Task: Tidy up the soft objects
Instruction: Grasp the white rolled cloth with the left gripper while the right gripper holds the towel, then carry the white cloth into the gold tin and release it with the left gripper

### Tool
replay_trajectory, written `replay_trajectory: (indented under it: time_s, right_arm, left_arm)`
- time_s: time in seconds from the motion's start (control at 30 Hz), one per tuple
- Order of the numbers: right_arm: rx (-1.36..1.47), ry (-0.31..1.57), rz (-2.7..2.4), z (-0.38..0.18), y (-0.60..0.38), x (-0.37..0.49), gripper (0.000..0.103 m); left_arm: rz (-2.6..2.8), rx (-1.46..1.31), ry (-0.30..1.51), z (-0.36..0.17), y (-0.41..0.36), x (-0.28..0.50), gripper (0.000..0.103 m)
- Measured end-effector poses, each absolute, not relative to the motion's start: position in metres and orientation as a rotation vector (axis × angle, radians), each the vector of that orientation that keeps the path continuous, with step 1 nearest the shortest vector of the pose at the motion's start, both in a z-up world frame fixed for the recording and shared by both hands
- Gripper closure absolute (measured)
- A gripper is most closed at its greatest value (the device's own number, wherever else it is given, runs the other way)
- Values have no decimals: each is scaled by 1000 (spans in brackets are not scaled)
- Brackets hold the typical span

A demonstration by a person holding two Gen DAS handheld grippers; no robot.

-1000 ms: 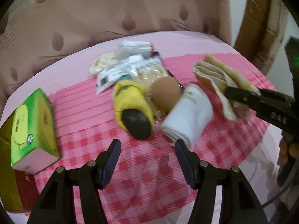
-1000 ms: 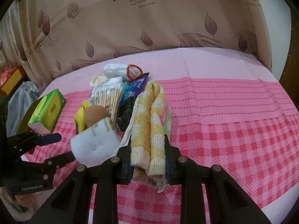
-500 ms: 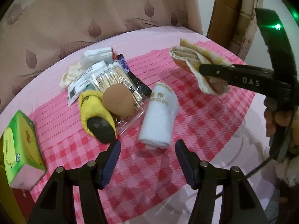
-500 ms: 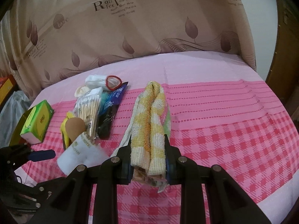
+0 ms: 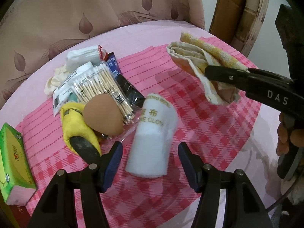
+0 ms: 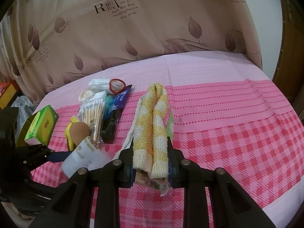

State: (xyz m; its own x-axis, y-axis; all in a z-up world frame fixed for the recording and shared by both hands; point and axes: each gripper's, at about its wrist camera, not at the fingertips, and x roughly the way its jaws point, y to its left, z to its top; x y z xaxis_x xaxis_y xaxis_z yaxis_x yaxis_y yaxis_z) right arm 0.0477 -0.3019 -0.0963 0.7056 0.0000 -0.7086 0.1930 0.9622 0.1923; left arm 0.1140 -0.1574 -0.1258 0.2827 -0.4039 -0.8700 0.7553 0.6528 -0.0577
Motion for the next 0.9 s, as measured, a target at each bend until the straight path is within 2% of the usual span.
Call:
replay_trajectory:
  time_s: [0.03,0.07,0.43,0.9]
  right_arm:
    - [263,781,-109,-96,-302,48,80]
    - [263,781,-107,-96,-302,47,80]
    - [258,775,-117,-95,-302,46,80]
    - [227,770,-141,-93,-296,46,80]
  left_arm:
    - [-809,402,1014,-125,-157,113,73]
    - [-811,404,1020,-126,-159,113,78]
    - [-809,364,991,-112,-145,101,81]
    - [-613,278,929,-70,-75,108,81]
